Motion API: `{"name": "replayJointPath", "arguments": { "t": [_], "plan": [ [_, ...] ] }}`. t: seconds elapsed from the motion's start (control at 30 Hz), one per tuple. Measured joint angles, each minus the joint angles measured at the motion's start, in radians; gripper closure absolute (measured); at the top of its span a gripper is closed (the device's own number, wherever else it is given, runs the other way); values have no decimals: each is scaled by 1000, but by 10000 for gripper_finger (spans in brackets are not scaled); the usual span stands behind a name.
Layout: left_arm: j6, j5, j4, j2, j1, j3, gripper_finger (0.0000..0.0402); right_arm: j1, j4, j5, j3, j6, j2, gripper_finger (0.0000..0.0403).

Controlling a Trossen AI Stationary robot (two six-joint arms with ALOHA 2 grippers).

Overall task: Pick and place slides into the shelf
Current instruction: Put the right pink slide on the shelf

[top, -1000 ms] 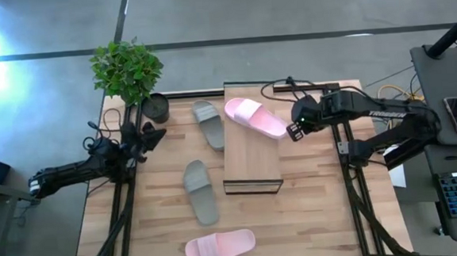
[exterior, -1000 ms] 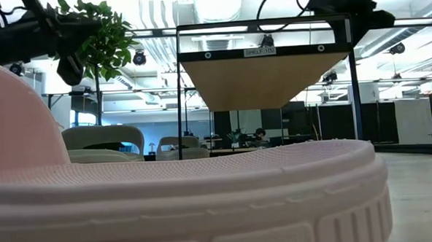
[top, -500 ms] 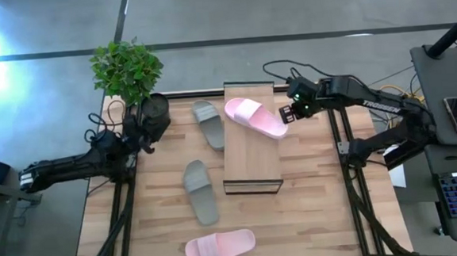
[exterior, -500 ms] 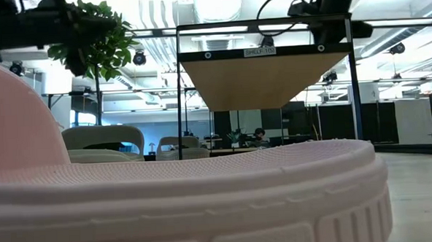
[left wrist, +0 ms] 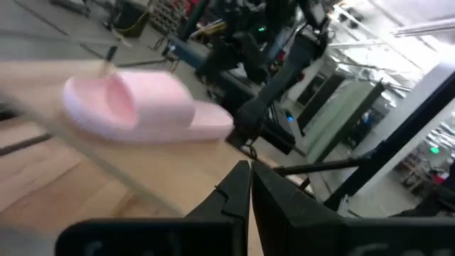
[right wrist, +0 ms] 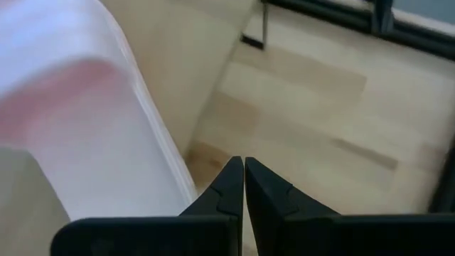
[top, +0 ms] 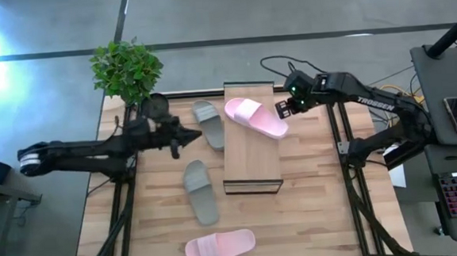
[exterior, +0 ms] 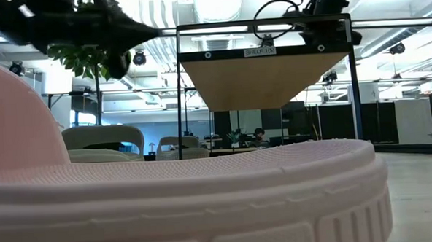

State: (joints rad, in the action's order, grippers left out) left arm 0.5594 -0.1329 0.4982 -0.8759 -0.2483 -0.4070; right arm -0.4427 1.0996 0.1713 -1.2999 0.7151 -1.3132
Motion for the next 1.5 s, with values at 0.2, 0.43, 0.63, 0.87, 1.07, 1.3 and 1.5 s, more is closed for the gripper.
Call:
{"name": "replayJointPath", "arguments": {
  "t": [0.2, 0.43, 0.63, 0.87, 1.07, 1.3, 1.5],
  "plan": [
    [-24, -84, -38, -182, -1, -104, 402, -75, -116, -71, 0, -60, -60, 394],
    [-85, -113, -53, -320, -1, -217, 402, -114, -255, -107, -4, -122, -162, 394],
    [-179, -113, -252, -377, -1, -306, 402, -128, -285, -100, -106, -200, -265, 394],
    [-234, -78, -360, -402, -1, -338, 402, -134, -283, -105, -314, -307, -465, 394],
    [-234, -68, -359, -388, -1, -334, 402, -134, -193, -156, -493, -376, -625, 394],
    [-236, -67, -386, -383, -1, -324, 402, -133, -107, -241, -680, -424, -762, 394],
    [-236, -55, -440, -383, -1, -323, 402, -99, 10, -275, -796, -463, -815, 394]
  ]
}}
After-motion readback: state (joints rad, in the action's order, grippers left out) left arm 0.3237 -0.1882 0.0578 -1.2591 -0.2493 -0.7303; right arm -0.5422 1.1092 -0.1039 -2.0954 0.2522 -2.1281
